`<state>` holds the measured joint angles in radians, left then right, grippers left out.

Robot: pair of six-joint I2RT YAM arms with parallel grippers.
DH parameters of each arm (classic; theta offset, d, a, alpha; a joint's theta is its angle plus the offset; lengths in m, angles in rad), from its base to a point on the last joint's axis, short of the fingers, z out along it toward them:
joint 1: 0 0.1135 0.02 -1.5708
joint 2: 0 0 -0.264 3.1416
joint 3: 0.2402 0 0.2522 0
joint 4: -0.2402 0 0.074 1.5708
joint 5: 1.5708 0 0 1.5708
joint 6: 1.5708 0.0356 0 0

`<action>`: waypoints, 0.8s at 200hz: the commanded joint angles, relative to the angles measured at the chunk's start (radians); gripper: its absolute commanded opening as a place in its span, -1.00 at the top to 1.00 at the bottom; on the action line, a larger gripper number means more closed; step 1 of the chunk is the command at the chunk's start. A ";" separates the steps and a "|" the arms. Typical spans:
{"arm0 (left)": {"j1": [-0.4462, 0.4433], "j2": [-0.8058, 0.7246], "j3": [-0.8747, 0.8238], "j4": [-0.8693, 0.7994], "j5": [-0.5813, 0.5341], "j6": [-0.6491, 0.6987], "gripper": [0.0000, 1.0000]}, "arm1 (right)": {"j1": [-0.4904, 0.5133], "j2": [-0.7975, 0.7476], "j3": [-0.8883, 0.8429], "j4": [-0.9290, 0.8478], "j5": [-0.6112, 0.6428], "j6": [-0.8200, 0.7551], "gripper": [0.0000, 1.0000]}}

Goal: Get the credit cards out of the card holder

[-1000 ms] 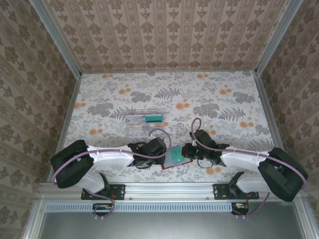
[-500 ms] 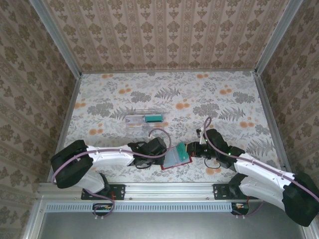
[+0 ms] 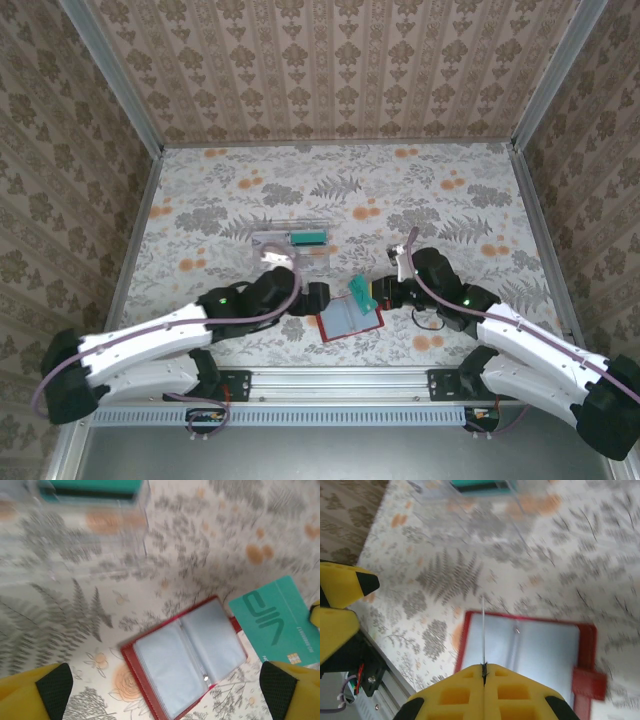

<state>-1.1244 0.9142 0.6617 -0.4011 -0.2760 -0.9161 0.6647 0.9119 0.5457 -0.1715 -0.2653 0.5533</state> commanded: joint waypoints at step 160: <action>0.128 -0.637 -0.017 -0.374 -0.191 0.128 -1.00 | 0.136 0.578 0.568 0.006 0.129 -1.045 1.00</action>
<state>-1.0050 0.2859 0.6456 -0.7605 -0.4580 -0.8249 0.7948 1.4353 1.0405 -0.1654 -0.1593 -0.2752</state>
